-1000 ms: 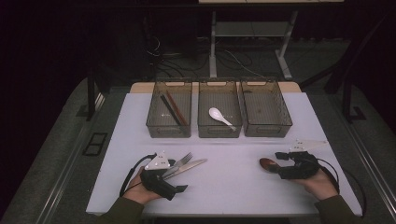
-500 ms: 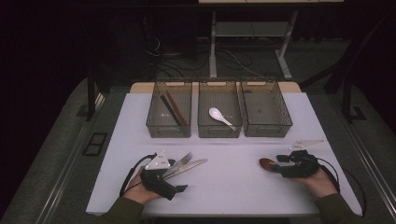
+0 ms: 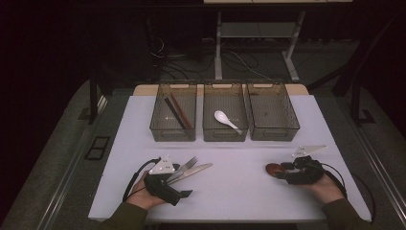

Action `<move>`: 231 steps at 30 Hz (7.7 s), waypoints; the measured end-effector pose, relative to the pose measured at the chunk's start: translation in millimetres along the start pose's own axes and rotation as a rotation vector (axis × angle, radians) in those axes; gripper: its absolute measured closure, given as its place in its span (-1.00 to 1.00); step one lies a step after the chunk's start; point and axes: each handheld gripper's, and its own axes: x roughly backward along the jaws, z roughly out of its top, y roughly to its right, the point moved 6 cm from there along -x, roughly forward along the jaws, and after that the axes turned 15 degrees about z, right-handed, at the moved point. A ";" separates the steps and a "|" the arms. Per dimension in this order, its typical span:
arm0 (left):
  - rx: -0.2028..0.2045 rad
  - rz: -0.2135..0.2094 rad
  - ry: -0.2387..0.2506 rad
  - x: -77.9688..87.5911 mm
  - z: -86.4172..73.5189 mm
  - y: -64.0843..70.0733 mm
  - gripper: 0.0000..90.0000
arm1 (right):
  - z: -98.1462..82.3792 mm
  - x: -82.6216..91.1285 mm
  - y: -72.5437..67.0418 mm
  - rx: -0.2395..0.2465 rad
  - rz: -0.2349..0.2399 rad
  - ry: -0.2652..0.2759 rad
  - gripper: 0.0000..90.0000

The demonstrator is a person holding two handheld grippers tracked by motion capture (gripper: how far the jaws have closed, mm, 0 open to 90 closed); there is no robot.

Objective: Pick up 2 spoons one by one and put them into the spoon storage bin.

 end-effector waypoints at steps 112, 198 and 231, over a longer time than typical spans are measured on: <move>0.028 -0.002 0.010 -1.6 0.1 -0.9 -1.00 | 142.8 -6.4 -29.3 0.069 0.097 0.304 0.81; 0.038 -0.021 0.029 -2.6 4.8 1.7 -1.00 | 226.2 -67.7 0.1 0.014 0.069 0.259 -0.31; 0.011 -0.019 0.010 -2.1 2.8 1.3 -1.00 | 99.5 -10.6 -31.5 0.070 0.044 0.341 -0.59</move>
